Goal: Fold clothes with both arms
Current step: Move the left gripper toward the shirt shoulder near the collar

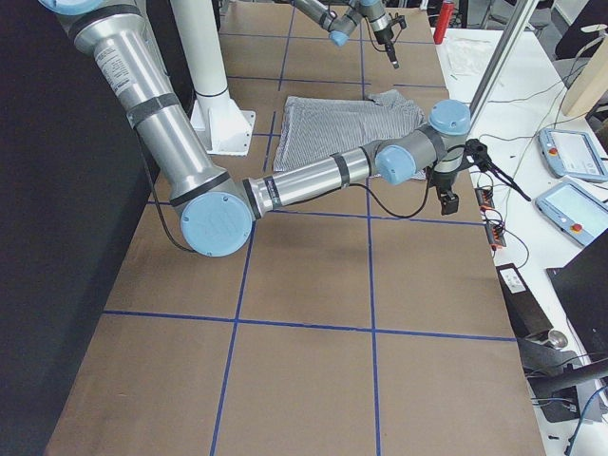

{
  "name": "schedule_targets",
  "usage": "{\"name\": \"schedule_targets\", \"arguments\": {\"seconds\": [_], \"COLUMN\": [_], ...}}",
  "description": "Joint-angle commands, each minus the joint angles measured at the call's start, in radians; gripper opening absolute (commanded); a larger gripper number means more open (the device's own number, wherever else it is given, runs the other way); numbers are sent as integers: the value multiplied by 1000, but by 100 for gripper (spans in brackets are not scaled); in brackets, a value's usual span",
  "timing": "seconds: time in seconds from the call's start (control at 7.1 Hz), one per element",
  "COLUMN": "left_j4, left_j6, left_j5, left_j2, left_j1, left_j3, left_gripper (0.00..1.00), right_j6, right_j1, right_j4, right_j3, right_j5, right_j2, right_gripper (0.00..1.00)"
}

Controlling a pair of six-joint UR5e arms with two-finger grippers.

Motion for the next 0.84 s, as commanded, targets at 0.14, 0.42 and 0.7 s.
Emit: {"name": "schedule_targets", "arguments": {"seconds": [0.14, 0.42, 0.7], "left_j4": [-4, -7, -7], "left_j6": [-14, 16, 35], "left_j5": [99, 127, 127], "left_j2": [-107, -139, -139], "left_j1": [61, 73, 81], "left_j3": [170, 233, 241], "left_gripper": [64, 61, 59], "right_j6": [-2, -3, -3], "right_j1": [1, -2, -2], "right_j4": [2, 2, 2], "right_j3": [-1, -4, -5], "right_j5": [-3, -8, -9], "right_j2": [-11, -11, -9], "right_gripper": [100, 100, 100]}}
